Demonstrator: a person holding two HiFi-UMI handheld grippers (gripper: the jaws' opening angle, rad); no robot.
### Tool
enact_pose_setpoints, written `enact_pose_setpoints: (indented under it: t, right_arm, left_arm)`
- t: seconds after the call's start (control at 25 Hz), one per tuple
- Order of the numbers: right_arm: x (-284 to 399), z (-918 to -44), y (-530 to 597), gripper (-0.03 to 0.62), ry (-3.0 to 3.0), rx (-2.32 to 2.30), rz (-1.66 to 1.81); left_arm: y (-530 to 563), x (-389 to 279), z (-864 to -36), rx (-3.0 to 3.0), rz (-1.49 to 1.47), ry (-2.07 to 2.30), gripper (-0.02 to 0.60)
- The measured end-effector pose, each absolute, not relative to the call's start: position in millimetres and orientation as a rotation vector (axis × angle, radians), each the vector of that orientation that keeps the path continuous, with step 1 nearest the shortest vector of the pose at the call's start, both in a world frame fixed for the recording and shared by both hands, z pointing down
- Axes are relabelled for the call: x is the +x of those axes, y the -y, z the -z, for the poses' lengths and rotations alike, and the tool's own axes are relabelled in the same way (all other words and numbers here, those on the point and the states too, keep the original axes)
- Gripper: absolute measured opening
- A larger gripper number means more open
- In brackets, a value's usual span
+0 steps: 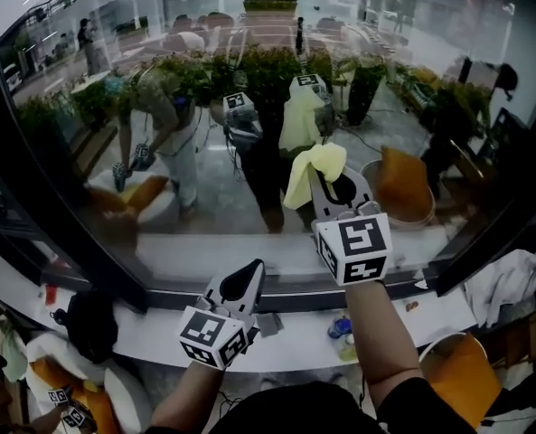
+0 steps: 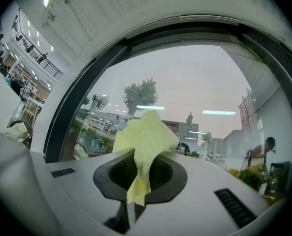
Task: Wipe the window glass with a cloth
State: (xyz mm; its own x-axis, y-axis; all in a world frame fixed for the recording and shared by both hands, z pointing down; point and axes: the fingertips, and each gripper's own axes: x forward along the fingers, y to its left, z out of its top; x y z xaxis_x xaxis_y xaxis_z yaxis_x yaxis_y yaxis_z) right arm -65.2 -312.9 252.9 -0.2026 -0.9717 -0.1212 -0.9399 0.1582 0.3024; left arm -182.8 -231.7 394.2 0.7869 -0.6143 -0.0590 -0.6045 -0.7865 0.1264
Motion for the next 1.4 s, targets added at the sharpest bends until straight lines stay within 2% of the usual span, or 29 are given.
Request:
enact_pose_setpoints:
  t: [0.92, 1.4]
  right_arm:
    - [129, -358, 122, 0.043, 2.141, 2.059, 0.153]
    - [162, -399, 21, 0.043, 2.161, 2.029, 0.037]
  left_arm:
    - [108, -14, -421, 2.906, -0.021, 0.683, 0.008]
    - [31, 27, -433, 2.894, -0.038, 0.688, 0.008]
